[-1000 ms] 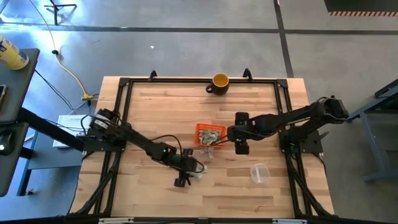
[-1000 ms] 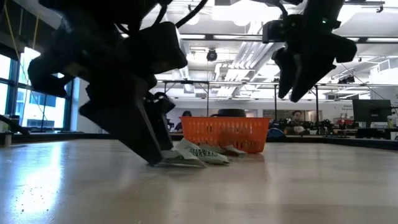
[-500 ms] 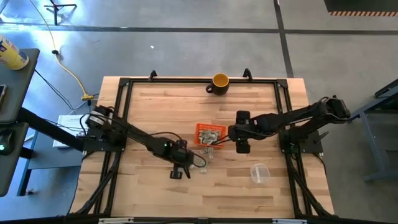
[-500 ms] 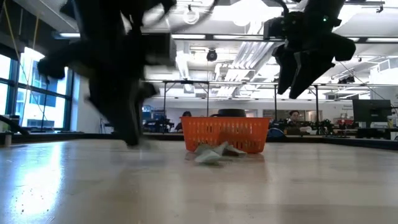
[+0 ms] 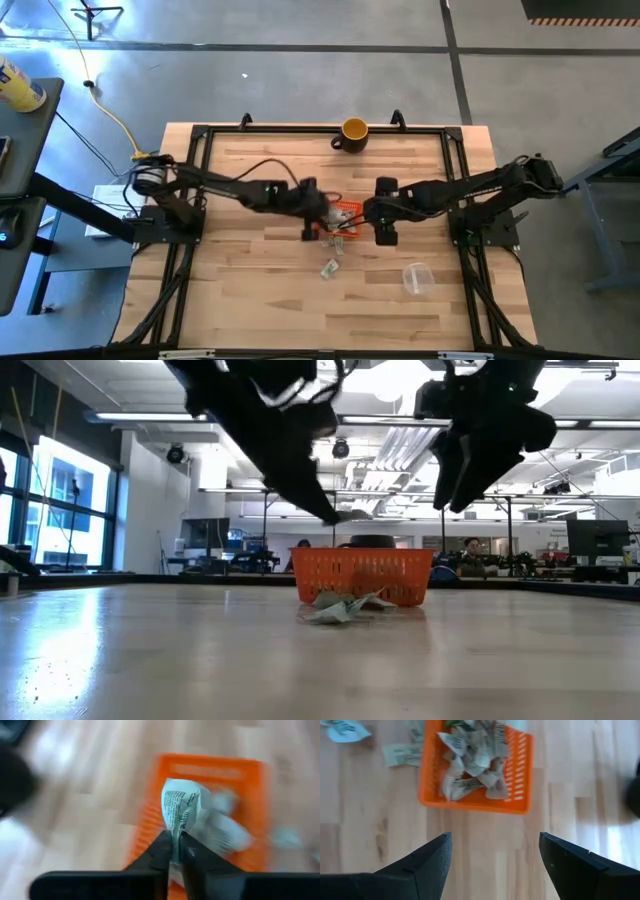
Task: Pick and place items into bin
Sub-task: Put the light green stevia packet into the orange bin
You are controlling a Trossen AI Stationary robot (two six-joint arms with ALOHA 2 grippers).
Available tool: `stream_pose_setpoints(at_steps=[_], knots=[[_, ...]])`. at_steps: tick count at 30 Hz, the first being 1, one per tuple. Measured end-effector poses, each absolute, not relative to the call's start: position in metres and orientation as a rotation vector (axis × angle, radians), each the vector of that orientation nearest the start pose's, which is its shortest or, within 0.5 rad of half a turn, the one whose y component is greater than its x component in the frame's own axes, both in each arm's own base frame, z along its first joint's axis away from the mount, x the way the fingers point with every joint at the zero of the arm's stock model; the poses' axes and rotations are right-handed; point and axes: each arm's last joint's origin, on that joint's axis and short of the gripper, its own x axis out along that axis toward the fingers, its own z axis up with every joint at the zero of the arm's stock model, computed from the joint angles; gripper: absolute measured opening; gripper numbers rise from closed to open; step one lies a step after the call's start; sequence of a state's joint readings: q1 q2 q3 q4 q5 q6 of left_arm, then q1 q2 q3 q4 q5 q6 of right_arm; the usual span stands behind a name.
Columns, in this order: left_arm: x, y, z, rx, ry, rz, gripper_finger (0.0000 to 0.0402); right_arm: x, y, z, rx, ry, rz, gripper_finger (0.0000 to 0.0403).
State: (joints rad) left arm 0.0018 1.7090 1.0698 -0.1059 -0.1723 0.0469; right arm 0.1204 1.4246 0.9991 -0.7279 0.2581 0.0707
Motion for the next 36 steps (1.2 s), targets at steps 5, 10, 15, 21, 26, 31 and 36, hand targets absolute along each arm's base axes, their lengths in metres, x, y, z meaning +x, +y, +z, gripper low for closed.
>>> stream_pose_setpoints(at_steps=[5,10,15,21,26,31,36], knots=[[0.362,0.016,0.2,0.033,0.767,0.158,0.0159,0.267,0.034,0.231,-0.144,1.113,-0.141,0.0289],[0.364,-0.011,0.221,-0.017,0.749,-0.016,0.0231,0.267,0.04,0.232,-0.184,1.094,-0.137,0.0289],[0.345,-0.041,0.225,0.003,0.953,-0.004,0.0242,0.276,0.044,0.235,-0.125,1.014,-0.062,0.0289],[0.321,-0.077,0.209,-0.041,1.073,-0.01,0.0192,0.286,0.063,0.227,-0.117,0.983,0.101,0.0288],[0.304,-0.107,0.193,-0.079,1.114,-0.011,0.0142,0.289,0.084,0.213,-0.039,1.026,0.19,0.0251],[0.291,-0.127,0.187,-0.07,1.12,0.015,0.0104,0.303,0.093,0.189,0.129,1.066,0.134,0.0164],[0.289,-0.133,0.187,-0.082,1.111,0.025,0.0079,0.315,0.085,0.171,0.197,1.059,-0.026,0.0044]])
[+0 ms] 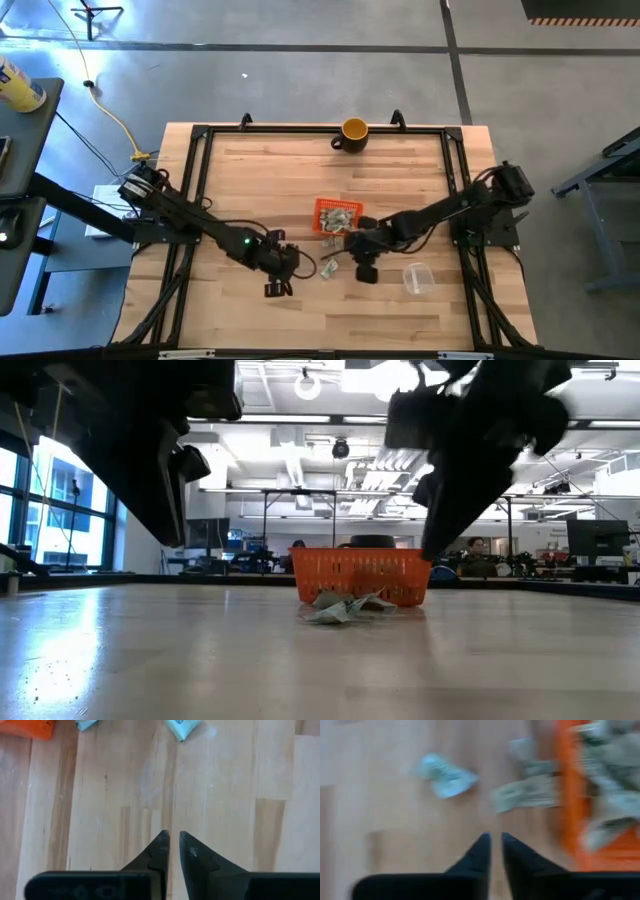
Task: Pick and place items into bin
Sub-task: Put the light green stevia packet into the orange bin
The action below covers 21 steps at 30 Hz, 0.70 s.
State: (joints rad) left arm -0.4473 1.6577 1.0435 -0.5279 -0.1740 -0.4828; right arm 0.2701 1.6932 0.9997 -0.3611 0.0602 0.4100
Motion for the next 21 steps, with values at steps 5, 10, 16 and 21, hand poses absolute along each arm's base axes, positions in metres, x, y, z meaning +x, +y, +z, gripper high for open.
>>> stream_pose_setpoints(at_steps=[5,10,16,21], knots=[[0.289,-0.132,0.187,-0.077,1.113,0.031,0.0063,0.321,0.066,0.169,0.162,1.029,-0.139,0.0022],[0.289,-0.131,0.187,-0.038,1.092,0.056,0.0056,0.324,0.039,0.169,0.169,1.038,-0.194,0.0025],[0.293,-0.127,0.188,-0.028,1.069,0.064,0.0055,0.325,0.031,0.169,0.143,1.06,-0.107,0.0002],[0.311,-0.119,0.19,-0.094,0.968,-0.023,0.0055,0.319,0.062,0.172,0.092,1.122,0.136,0.0016]])
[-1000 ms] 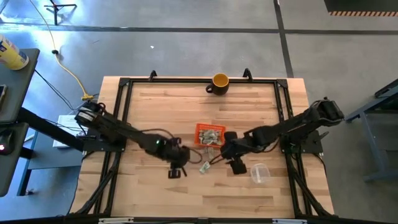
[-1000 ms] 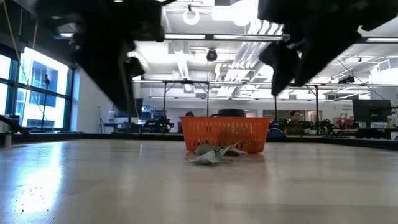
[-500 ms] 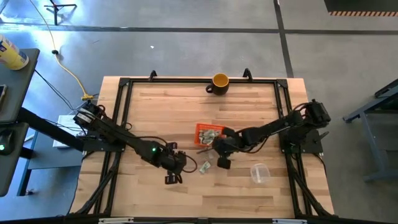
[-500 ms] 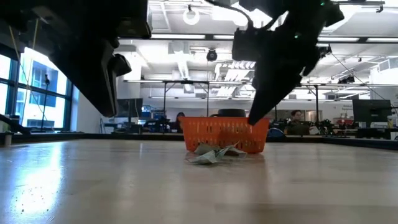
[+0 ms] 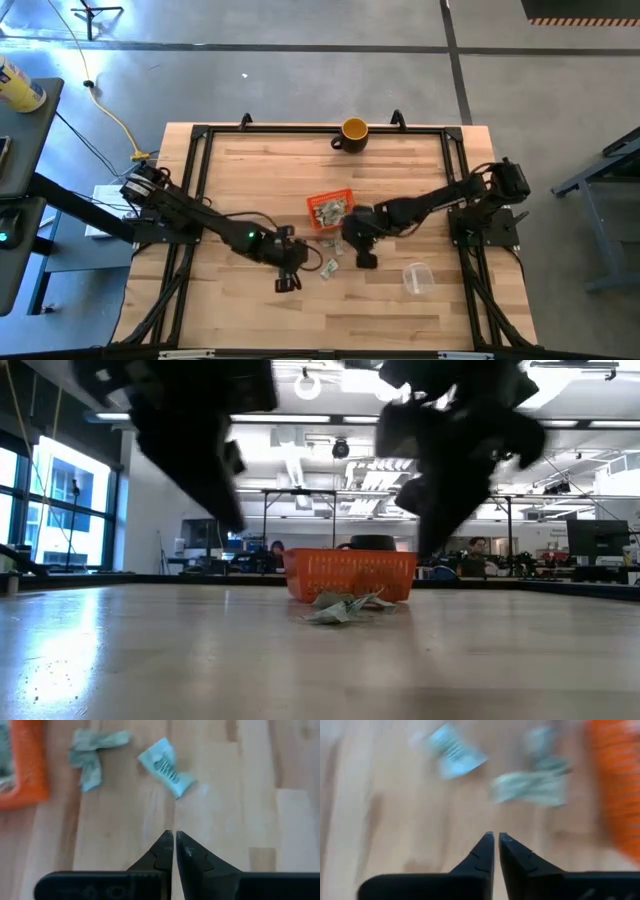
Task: Pick and place items into bin
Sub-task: Put the light green stevia packet into the orange bin
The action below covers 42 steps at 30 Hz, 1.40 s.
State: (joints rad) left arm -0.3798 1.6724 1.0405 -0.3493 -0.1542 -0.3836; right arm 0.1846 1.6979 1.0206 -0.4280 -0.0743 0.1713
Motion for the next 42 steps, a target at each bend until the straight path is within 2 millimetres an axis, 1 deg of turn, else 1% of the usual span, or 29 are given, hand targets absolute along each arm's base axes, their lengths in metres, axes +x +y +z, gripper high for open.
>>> stream_pose_setpoints(at_steps=[2,4,6,8,10,12,14,16,18,21,22,23,26,27,29,32,35,38,40,42], knots=[[0.317,-0.115,0.183,-0.117,0.953,-0.068,0.0055,0.313,0.077,0.172,0.028,1.152,0.209,0.0034],[0.322,-0.112,0.172,-0.142,0.931,-0.101,0.0056,0.308,0.091,0.172,-0.074,1.152,0.287,0.006],[0.322,-0.112,0.163,-0.156,0.941,-0.11,0.0064,0.304,0.104,0.172,-0.2,1.131,0.348,0.0095],[0.324,-0.113,0.163,-0.177,0.93,-0.106,0.0082,0.305,0.113,0.173,-0.3,1.071,0.369,0.0136],[0.319,-0.117,0.163,-0.193,0.965,-0.093,0.0104,0.308,0.118,0.176,-0.355,1.008,0.348,0.0178],[0.311,-0.123,0.167,-0.205,0.987,-0.067,0.0126,0.311,0.118,0.177,-0.37,0.974,0.317,0.0217],[0.307,-0.133,0.176,-0.217,0.941,-0.049,0.0147,0.311,0.114,0.177,-0.346,0.989,0.258,0.0246],[0.304,-0.14,0.177,-0.192,0.913,-0.032,0.0164,0.306,0.11,0.179,-0.323,1.029,0.161,0.0266],[0.307,-0.141,0.168,-0.178,0.921,-0.015,0.0179,0.3,0.106,0.187,-0.304,1.036,0.063,0.0275],[0.319,-0.133,0.154,-0.201,0.903,0.011,0.0197,0.283,0.101,0.2,-0.279,1.078,-0.064,0.0279],[0.327,-0.131,0.151,-0.218,0.865,0.018,0.0203,0.278,0.099,0.204,-0.266,1.095,-0.1,0.0279],[0.334,-0.129,0.15,-0.231,0.833,0.033,0.0208,0.271,0.098,0.208,-0.254,1.112,-0.135,0.0279],[0.347,-0.124,0.148,-0.259,0.815,0.118,0.0221,0.252,0.095,0.216,-0.26,1.155,-0.209,0.0279],[0.354,-0.124,0.15,-0.271,0.797,0.125,0.0224,0.245,0.095,0.216,-0.276,1.163,-0.235,0.0279],[0.361,-0.124,0.156,-0.263,0.804,0.151,0.023,0.232,0.093,0.213,-0.327,1.169,-0.27,0.0279],[0.376,-0.129,0.161,-0.275,0.785,0.206,0.0235,0.211,0.087,0.206,-0.383,1.193,-0.272,0.0279],[0.385,-0.133,0.155,-0.286,0.832,0.248,0.0238,0.193,0.082,0.202,-0.354,1.214,-0.274,0.0279],[0.391,-0.134,0.146,-0.299,0.88,0.286,0.0239,0.178,0.076,0.202,-0.345,1.185,-0.281,0.0279],[0.392,-0.135,0.138,-0.309,0.909,0.296,0.0239,0.173,0.073,0.202,-0.345,1.171,-0.288,0.0279],[0.394,-0.137,0.132,-0.325,0.929,0.288,0.0235,0.17,0.071,0.207,-0.329,1.133,-0.294,0.0279]])
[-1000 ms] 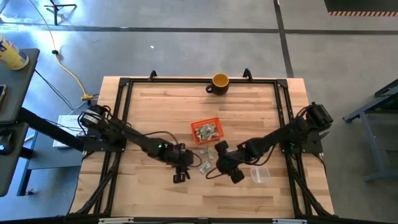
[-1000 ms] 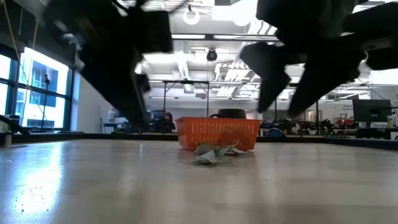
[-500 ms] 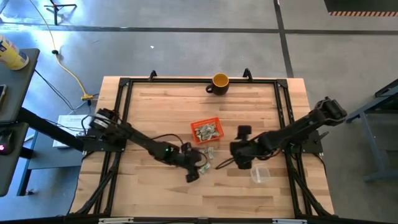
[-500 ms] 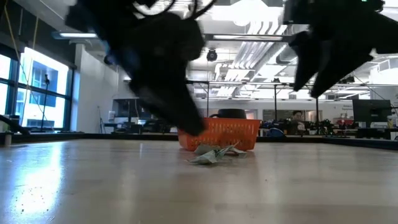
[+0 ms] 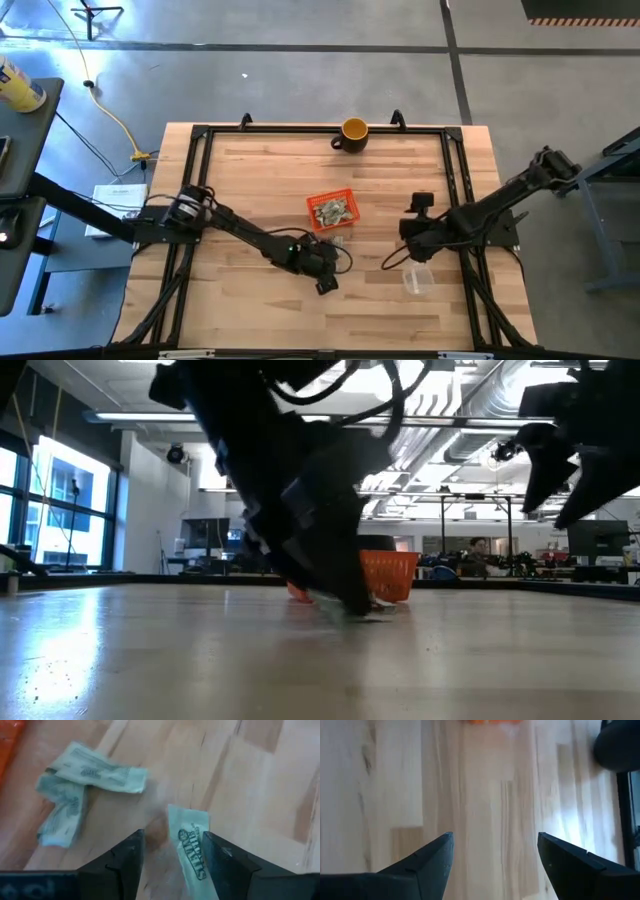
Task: Pick and place items into bin
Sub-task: Put the light green stevia packet into the orange bin
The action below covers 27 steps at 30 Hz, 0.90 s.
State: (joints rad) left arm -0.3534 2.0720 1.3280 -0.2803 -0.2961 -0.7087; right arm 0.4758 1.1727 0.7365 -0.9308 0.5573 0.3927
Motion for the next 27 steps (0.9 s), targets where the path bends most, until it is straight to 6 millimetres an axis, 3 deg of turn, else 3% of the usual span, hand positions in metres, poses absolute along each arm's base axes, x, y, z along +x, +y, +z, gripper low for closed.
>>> stream_pose_setpoints(at_steps=[5,13,16,20,22,27], knots=[[0.393,-0.136,0.128,-0.303,0.968,0.272,0.0194,0.169,0.067,0.216,-0.313,1.079,-0.329,0.0279],[0.386,-0.135,0.142,-0.202,1.059,0.221,0.0023,0.168,0.064,0.216,-0.306,1.074,-0.375,0.0279],[0.386,-0.134,0.159,-0.137,1.098,0.225,0.0032,0.167,0.063,0.218,-0.289,1.06,-0.387,0.0278],[0.39,-0.121,0.201,0.016,1.105,0.234,0.004,0.16,0.059,0.226,-0.256,1.013,-0.413,0.0266],[0.393,-0.105,0.215,0.083,1.101,0.246,0.0021,0.156,0.057,0.231,-0.238,0.982,-0.434,0.026],[0.407,-0.048,0.253,0.093,0.964,0.287,0.0025,0.149,0.053,0.238,-0.199,0.936,-0.455,0.0252]])
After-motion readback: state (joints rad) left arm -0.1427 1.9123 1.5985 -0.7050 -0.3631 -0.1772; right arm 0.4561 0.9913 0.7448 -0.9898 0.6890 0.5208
